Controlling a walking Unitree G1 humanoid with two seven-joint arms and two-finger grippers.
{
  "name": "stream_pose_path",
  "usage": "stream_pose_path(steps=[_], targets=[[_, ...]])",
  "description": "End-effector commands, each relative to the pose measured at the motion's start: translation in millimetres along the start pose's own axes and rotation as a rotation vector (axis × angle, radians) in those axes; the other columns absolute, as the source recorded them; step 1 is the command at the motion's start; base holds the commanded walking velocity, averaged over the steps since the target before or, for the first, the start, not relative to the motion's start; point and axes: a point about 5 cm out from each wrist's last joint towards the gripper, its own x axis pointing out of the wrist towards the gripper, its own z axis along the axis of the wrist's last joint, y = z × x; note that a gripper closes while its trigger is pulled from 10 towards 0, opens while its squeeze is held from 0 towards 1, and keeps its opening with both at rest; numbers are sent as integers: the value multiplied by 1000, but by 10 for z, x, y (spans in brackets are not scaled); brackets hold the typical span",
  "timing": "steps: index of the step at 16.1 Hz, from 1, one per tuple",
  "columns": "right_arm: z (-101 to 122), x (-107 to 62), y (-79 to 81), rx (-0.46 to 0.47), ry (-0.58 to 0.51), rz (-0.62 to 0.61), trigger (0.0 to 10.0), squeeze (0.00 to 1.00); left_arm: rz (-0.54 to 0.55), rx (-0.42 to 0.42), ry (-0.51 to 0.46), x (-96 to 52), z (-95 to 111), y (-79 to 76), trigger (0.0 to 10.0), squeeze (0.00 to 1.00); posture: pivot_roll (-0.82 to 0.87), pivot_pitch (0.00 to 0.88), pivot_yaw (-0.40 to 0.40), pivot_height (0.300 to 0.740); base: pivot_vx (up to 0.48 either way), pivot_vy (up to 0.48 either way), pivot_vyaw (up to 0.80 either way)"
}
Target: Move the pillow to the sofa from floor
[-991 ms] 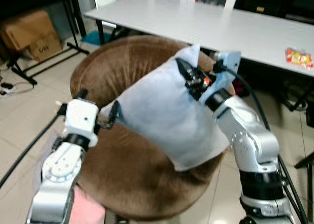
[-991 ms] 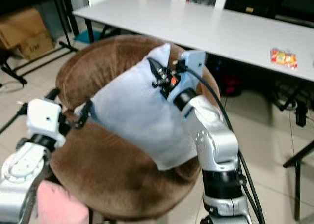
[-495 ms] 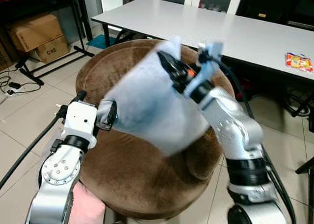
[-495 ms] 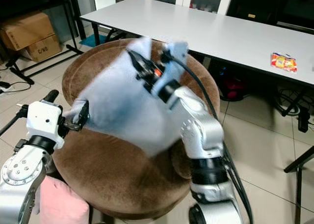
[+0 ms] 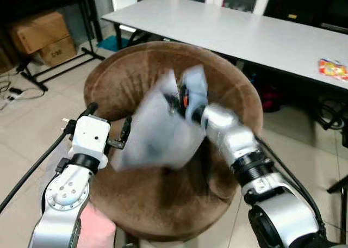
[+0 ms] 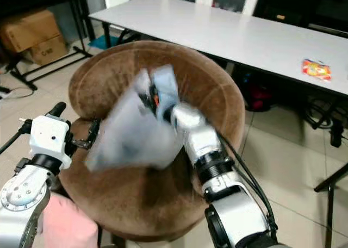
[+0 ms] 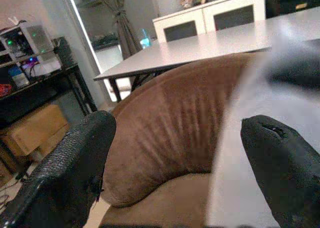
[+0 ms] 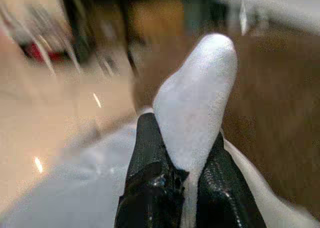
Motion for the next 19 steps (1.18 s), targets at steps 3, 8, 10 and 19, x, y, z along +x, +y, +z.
stream_pose_path(steps=[3, 8, 10, 19], targets=[[-42, 2, -233, -33, 13, -178, 10000, 0, 15, 11, 25, -75, -8, 18, 10000, 0, 48, 0, -69, 740, 0, 0, 0], [96, 33, -297, -57, -44, -213, 10000, 0, 13, 26, 57, -39, -55, 24, 10000, 0, 33, 0, -54, 740, 0, 0, 0], [120, 42, -289, -79, -63, -221, 10000, 0, 14, 37, 86, 6, -98, 50, 10000, 0, 17, 0, -38, 740, 0, 0, 0], [183, -57, -505, 140, -177, -273, 10000, 0, 57, 20, 99, 43, -138, 105, 10000, 0, 38, 0, -56, 740, 0, 0, 0]])
